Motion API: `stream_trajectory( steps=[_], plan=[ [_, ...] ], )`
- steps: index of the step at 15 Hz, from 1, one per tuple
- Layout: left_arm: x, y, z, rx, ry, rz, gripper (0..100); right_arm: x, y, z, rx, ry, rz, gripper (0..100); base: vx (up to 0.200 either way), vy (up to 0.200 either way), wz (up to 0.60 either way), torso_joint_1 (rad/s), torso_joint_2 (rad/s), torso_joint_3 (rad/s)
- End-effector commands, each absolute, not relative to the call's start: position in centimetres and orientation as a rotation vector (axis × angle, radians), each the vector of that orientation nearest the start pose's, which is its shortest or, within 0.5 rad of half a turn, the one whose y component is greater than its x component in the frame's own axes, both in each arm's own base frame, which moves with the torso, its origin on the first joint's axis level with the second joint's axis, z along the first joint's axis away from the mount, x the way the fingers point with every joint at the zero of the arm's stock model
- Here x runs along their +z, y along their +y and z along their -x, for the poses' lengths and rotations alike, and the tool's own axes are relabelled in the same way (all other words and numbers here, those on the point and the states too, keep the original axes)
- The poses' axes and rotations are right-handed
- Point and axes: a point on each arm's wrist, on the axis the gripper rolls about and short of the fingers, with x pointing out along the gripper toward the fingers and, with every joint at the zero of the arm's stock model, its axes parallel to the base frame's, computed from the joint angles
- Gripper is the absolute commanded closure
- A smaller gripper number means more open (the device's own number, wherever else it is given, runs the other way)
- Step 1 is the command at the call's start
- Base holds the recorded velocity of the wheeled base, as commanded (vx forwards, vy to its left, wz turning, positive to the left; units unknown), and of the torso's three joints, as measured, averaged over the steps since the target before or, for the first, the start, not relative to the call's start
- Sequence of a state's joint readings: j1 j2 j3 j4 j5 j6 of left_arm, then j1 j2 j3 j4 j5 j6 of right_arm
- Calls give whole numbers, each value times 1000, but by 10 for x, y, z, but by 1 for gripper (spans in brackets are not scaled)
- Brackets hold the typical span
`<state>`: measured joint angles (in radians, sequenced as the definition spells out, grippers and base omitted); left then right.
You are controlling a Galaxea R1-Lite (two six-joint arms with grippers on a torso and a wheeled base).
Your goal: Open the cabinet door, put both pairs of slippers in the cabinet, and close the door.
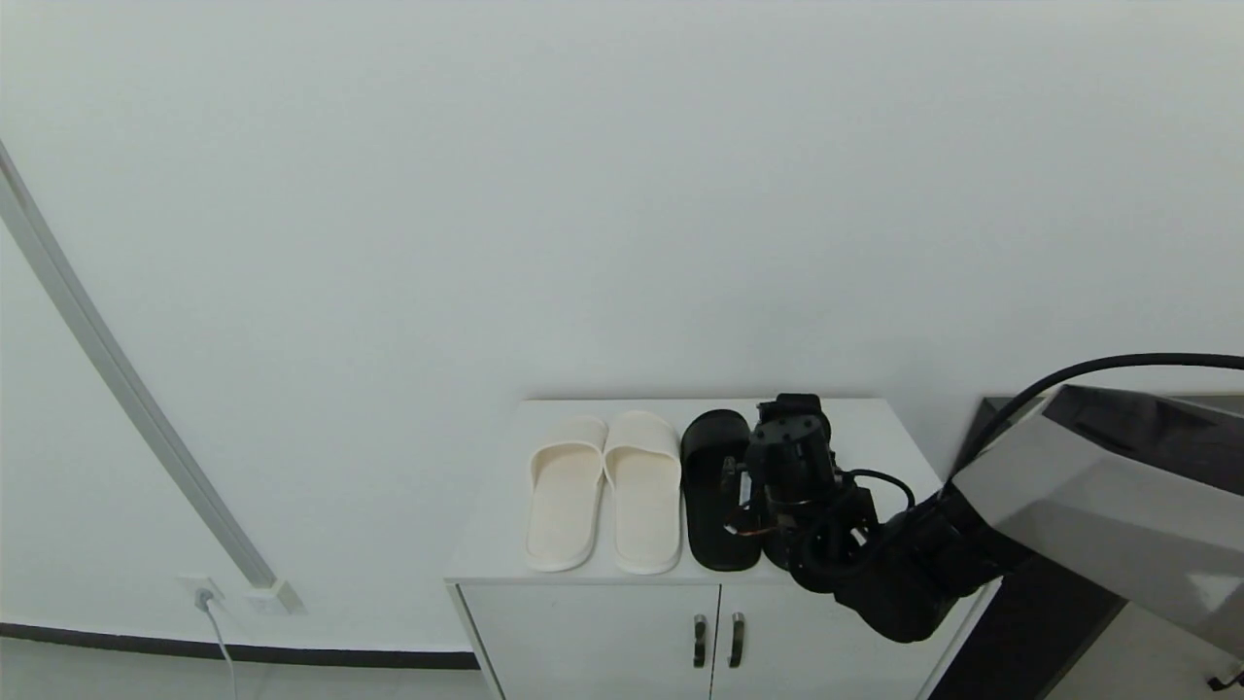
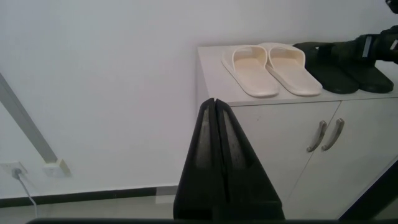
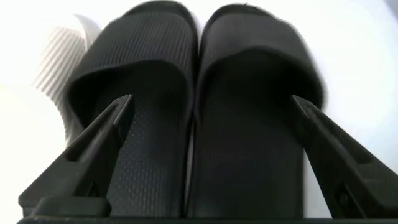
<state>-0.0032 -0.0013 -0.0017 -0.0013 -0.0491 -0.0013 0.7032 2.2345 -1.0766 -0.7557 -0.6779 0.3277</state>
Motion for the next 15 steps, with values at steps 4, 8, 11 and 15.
stream_trajectory(
  steps=[4, 8, 11, 15],
  plan=[
    [76, -1, 23, -52, -3, 1, 100, 46, 262, -359, -53, 301, -67, 0, 0, 0, 0, 0, 0, 0],
    [76, -1, 23, -52, -3, 3, 100, 38, 264, -384, -72, 273, -56, 0, 0, 0, 0, 0, 0, 0],
    [76, -1, 23, -52, -3, 3, 100, 37, 268, -390, -68, 259, -60, 0, 0, 0, 0, 0, 0, 0],
    [76, -1, 23, -52, -3, 3, 100, 42, 267, -391, -76, 247, -70, 100, 0, 0, 0, 0, 0, 0]
  ],
)
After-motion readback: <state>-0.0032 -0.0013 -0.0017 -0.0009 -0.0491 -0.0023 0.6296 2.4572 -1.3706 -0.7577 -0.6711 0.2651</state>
